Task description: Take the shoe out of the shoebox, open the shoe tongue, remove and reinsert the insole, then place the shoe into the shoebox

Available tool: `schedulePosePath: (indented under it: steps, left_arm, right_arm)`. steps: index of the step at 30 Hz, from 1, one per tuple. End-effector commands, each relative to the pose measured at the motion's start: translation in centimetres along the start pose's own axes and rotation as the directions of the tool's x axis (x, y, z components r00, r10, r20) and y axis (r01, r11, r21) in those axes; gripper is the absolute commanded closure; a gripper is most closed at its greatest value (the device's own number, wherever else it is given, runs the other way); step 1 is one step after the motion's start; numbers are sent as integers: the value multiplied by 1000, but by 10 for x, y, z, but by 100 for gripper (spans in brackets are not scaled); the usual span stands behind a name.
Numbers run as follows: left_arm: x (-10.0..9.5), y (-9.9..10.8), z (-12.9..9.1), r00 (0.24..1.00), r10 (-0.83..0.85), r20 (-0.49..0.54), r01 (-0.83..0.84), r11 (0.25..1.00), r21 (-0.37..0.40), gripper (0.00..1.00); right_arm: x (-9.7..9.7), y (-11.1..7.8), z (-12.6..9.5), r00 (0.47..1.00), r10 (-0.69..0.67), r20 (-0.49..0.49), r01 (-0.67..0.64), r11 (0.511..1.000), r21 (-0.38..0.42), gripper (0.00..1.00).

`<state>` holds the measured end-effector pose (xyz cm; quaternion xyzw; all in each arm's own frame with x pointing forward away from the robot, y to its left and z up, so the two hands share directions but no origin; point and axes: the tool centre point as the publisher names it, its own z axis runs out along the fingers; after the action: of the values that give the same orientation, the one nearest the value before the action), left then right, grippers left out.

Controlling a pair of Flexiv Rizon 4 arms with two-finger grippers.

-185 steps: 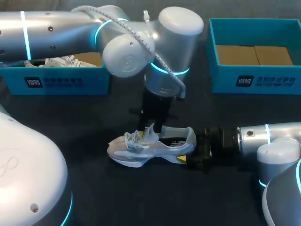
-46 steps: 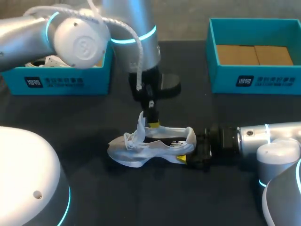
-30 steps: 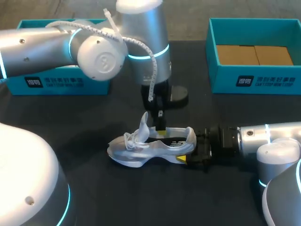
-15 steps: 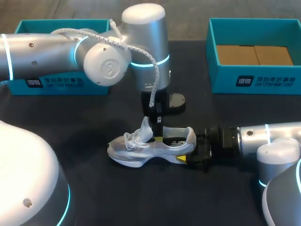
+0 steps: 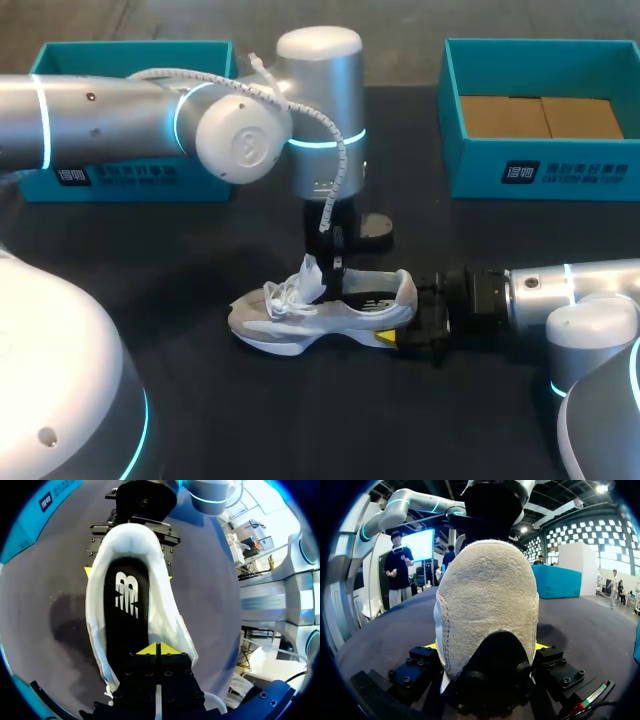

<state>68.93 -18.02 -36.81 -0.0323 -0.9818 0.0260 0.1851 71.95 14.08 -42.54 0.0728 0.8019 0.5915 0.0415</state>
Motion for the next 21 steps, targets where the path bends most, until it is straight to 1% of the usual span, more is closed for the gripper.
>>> schedulePosePath:
  steps: [1, 10, 11, 17, 18, 21]
  left_arm:
    - [2, -1, 8, 1000, -4, -17, 5, 1000, 16, 100]
    - [8, 0, 20, 1000, 19, -5, -19, 1000, 5, 100]
    - [8, 0, 21, 1000, 17, 9, -17, 1000, 5, 100]
    - [2, 0, 26, 1000, 11, 3, -11, 1000, 20, 100]
    - [0, 0, 27, 1000, 8, 9, -9, 1000, 17, 91]
    - [-3, -1, 29, 999, 16, 34, -16, 1000, 8, 88]
  right_arm:
    - [-1, 1, 2, 1000, 1, -1, -1, 1000, 6, 100]
    - [-1, 1, 2, 1000, 1, -1, -1, 1000, 6, 100]
    - [-1, 1, 2, 1000, 1, -1, -1, 1000, 6, 100]
    - [-1, 1, 2, 1000, 1, -1, -1, 1000, 6, 100]
    - [-1, 1, 2, 1000, 1, -1, -1, 1000, 6, 100]
    - [-1, 1, 2, 1000, 1, -1, -1, 1000, 6, 100]
